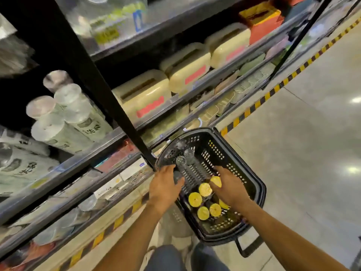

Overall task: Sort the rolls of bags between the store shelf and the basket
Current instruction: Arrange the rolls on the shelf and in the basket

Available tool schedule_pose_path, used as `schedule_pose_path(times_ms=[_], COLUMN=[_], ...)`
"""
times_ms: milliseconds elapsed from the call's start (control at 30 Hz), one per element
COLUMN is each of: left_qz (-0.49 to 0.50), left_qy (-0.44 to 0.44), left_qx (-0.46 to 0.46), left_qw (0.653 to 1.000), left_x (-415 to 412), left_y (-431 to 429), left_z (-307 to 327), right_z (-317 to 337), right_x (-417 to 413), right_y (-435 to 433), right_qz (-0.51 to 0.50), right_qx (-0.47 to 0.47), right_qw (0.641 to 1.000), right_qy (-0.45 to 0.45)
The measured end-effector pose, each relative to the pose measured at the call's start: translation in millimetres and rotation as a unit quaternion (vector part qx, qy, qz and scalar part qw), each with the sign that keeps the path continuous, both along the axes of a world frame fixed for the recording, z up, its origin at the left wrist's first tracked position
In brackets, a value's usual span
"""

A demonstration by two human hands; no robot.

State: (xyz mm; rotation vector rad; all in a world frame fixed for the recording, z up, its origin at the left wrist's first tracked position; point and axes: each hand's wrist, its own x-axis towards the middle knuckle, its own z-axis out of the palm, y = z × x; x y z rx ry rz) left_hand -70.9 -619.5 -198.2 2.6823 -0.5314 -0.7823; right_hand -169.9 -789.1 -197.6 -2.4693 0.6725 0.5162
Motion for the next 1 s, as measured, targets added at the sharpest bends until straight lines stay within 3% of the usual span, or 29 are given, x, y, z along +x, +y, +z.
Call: schedule_pose_path(times_ms=[400, 633, 800, 1000], left_qz=[0.141, 0.302, 0.33, 0.415], left_qy=[0.141, 0.137, 0.122, 0.105], left_qx=[0.017, -0.027, -0.073, -0.101], left_qw=[0.98, 0.943, 0.933, 0.898], left_x=[62, 82, 87, 85], left_y=[-90, -104, -107, -119], left_z=[-255, -402, -459, -475], right_z=[-263, -395, -452, -481], right_x=[89, 146, 173, 183], right_y=[-79, -89, -84, -78], right_qz=[0.014, -0.013, -0.023, -0.054], right_qx=[0.036, 0.07, 0.1, 0.13], right_qw=[0.997, 0.996, 0.995, 0.989], right_qy=[0.069, 0.048, 0.017, -0.054])
